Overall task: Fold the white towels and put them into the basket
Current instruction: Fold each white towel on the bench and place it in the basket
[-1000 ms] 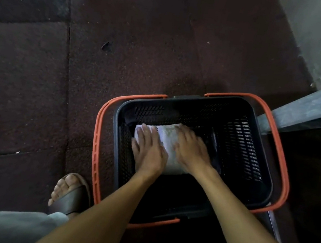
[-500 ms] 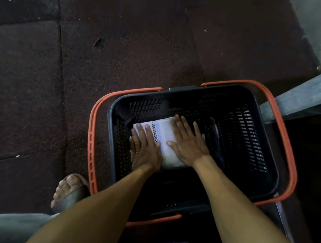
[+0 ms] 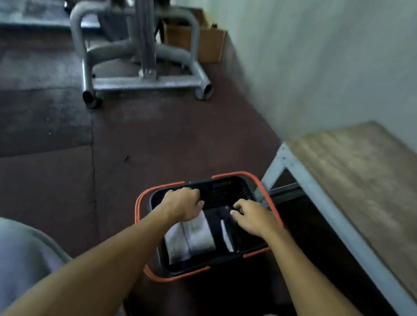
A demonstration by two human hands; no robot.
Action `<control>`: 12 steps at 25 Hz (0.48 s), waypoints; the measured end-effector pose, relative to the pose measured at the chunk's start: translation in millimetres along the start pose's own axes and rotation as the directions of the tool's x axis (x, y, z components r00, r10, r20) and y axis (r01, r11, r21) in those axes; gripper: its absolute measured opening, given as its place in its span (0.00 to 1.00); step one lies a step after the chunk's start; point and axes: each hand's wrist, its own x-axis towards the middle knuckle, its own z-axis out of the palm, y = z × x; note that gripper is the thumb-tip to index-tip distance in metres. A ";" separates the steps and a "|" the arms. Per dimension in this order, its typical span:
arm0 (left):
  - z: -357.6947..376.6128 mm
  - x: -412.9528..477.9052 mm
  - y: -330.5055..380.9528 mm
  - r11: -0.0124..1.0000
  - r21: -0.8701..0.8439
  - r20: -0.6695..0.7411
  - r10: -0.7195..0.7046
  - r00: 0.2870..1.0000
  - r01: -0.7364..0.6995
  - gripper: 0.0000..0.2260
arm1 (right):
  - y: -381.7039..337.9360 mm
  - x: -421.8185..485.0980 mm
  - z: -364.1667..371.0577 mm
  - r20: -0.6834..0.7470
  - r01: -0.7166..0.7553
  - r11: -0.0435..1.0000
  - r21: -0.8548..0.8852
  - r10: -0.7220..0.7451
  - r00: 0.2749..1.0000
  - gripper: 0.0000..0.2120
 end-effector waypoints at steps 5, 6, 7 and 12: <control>-65.6 -53.8 78.3 0.969 0.138 -0.103 0.220 0.970 -0.205 0.15 | 13.9 -95.9 -66.1 -0.188 -0.089 0.994 0.064 0.099 0.977 0.17; -75.3 -61.7 96.6 0.958 0.159 -0.103 0.258 0.960 -0.240 0.15 | 21.3 -115.4 -76.8 -0.227 -0.111 0.992 0.058 0.121 0.966 0.16; -82.9 -66.6 113.0 0.945 0.177 -0.101 0.294 0.950 -0.273 0.15 | 28.5 -132.6 -85.8 -0.252 -0.126 0.990 0.059 0.137 0.958 0.15; -100.9 -84.4 201.4 0.854 0.266 -0.085 0.483 0.871 -0.447 0.17 | 76.4 -222.7 -118.2 -0.377 -0.261 0.949 0.176 0.310 0.873 0.13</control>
